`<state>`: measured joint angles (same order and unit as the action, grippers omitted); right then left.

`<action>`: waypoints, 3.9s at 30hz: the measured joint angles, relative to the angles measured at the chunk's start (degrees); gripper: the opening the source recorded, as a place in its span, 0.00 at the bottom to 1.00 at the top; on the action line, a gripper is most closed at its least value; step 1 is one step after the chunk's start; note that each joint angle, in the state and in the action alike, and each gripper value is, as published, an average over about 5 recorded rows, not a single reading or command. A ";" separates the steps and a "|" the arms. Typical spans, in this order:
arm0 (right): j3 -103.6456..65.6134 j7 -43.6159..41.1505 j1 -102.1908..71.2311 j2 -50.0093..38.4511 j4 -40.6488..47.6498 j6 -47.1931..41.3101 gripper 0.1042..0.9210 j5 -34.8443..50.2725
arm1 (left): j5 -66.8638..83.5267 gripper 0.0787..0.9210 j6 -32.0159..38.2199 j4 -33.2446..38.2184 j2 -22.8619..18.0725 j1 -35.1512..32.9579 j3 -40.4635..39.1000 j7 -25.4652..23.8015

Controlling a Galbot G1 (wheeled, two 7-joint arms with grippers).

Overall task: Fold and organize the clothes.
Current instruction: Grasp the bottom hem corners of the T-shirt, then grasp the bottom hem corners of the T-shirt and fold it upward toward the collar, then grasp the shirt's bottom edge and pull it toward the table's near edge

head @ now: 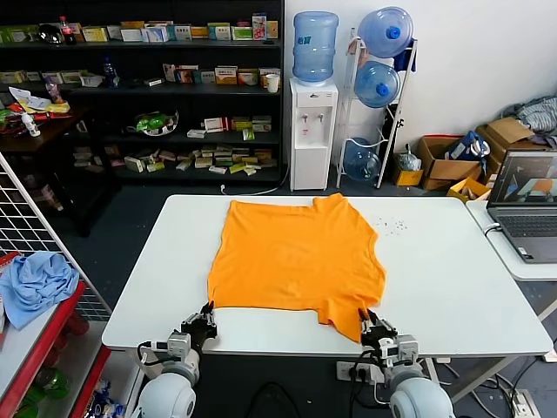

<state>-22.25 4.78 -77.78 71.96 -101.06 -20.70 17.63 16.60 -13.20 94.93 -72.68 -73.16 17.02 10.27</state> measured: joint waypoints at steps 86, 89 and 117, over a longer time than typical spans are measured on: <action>4.67 1.29 13.80 -9.28 10.28 -1.97 0.59 3.91 | 4.61 0.66 0.96 -7.73 4.90 12.07 -8.32 2.47; 4.79 1.42 13.54 -9.30 10.52 -2.49 0.49 3.99 | 5.51 0.56 0.44 -7.78 5.08 11.84 -8.31 2.25; 1.87 5.98 3.41 -13.23 0.33 -7.21 0.03 4.48 | 9.53 0.03 -4.81 3.33 10.20 2.78 -6.32 4.31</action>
<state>-20.38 10.76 -74.36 58.74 -100.73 -27.91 22.11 26.13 -18.01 98.26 -62.48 -70.39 10.70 14.58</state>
